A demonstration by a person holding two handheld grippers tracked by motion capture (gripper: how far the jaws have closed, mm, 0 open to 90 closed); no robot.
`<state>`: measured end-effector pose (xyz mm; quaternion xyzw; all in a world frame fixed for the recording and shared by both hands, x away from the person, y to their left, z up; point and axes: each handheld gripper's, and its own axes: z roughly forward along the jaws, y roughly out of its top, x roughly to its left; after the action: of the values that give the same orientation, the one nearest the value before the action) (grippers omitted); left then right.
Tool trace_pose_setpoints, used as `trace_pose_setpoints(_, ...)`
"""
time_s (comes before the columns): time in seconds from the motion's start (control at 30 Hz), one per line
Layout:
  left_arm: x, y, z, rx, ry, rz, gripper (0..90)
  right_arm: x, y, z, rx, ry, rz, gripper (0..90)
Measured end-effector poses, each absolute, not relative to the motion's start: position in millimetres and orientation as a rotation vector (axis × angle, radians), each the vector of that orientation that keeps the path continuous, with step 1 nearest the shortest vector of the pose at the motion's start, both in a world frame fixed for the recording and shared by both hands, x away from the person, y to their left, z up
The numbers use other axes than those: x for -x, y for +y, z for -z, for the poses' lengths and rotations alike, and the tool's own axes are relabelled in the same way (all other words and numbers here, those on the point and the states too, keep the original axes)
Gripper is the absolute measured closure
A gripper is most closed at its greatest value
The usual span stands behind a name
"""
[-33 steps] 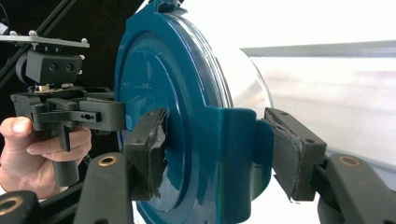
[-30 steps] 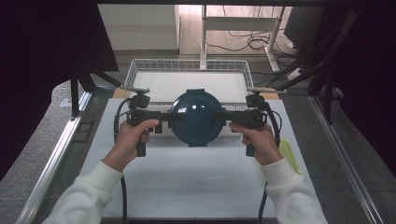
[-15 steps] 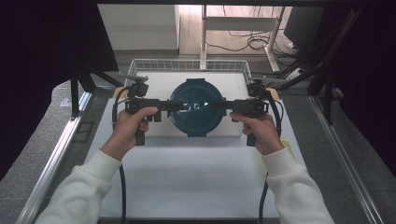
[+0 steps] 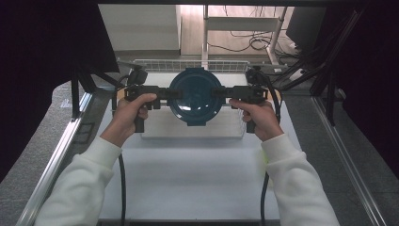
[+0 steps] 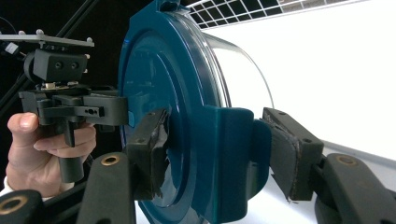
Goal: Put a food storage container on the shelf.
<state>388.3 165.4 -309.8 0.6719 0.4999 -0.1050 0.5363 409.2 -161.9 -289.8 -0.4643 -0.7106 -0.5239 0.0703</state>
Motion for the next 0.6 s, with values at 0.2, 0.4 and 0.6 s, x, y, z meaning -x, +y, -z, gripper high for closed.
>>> trace_pose_setpoints(0.2,-395.9,165.3,305.6,-1.597,1.193,0.249,40.7,-416.9,-161.7,286.4,1.397,-2.136,1.583,42.4)
trace_pose_setpoints(0.4,-404.2,165.3,300.0,-1.598,1.202,0.246,40.6,-424.1,-161.7,284.2,1.403,-2.118,1.585,42.4)
trace_pose_setpoints(0.6,-410.5,166.1,298.9,-1.591,1.194,0.254,40.6,-429.2,-160.9,279.7,1.403,-2.134,1.593,42.4)
